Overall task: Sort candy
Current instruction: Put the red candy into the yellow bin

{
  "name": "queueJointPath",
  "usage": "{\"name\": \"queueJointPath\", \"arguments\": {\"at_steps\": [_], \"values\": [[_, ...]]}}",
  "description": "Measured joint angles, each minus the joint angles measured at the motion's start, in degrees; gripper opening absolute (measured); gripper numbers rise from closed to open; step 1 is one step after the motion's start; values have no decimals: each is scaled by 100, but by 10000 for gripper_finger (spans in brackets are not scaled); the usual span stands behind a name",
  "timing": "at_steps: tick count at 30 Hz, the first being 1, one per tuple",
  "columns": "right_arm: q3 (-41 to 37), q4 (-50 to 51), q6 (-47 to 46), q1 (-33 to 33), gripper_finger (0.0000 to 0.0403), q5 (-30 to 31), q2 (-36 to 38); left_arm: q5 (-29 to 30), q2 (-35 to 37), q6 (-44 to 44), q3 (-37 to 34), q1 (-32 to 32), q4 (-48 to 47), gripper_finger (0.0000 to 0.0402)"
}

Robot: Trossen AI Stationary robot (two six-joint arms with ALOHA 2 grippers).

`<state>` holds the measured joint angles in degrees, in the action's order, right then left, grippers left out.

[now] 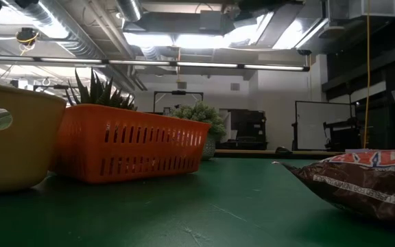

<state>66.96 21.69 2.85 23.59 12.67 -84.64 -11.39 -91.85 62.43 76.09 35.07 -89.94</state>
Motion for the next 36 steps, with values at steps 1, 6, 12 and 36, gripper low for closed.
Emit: {"name": "queueJointPath", "arguments": {"at_steps": [1,6,12,36], "values": [[0,20,0,0,221,-25,0,43,0,0,-1,0,12,53],[0,289,-4,0,221,-455,0,590,0,-2,-2,0,481,53],[0,540,-139,4,221,-834,-1,1416,0,-347,-2,0,1283,53],[0,599,-557,0,221,-839,0,1234,-2,209,-1796,548,1975,53]]}}
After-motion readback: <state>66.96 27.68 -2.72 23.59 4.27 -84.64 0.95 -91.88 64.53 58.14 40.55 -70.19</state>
